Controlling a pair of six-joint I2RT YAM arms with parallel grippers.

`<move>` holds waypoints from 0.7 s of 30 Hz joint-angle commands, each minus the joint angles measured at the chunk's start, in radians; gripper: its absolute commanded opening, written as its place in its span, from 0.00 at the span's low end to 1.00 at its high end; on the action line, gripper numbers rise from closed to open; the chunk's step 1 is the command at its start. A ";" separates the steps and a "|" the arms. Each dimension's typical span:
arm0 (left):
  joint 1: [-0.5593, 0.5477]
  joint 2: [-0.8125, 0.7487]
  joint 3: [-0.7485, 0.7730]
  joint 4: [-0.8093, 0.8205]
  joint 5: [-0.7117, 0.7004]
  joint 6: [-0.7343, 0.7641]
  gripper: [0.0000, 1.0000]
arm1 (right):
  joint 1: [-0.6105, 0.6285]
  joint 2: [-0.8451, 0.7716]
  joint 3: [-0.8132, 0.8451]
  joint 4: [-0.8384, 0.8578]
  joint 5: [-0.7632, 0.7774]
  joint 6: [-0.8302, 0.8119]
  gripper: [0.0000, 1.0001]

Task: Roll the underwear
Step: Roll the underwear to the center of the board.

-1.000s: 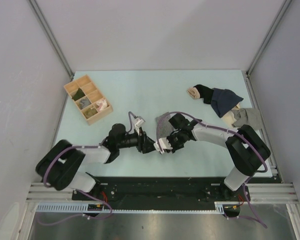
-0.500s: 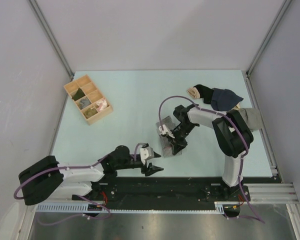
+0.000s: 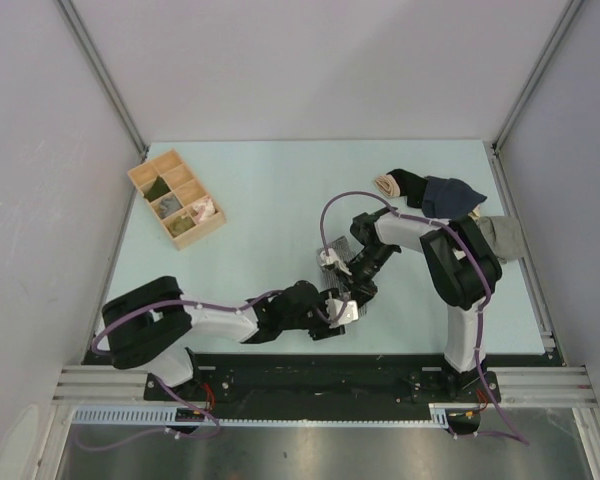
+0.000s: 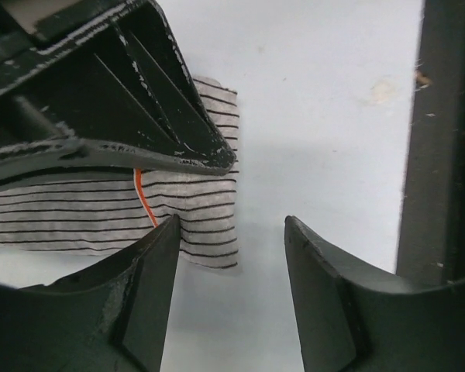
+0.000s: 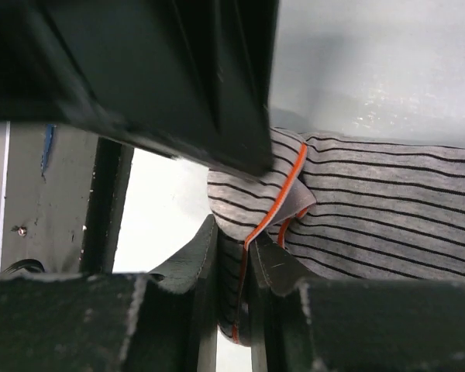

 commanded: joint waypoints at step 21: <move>0.133 0.174 0.200 -0.410 0.149 -0.182 0.03 | -0.236 -0.328 0.010 0.012 0.100 0.035 0.43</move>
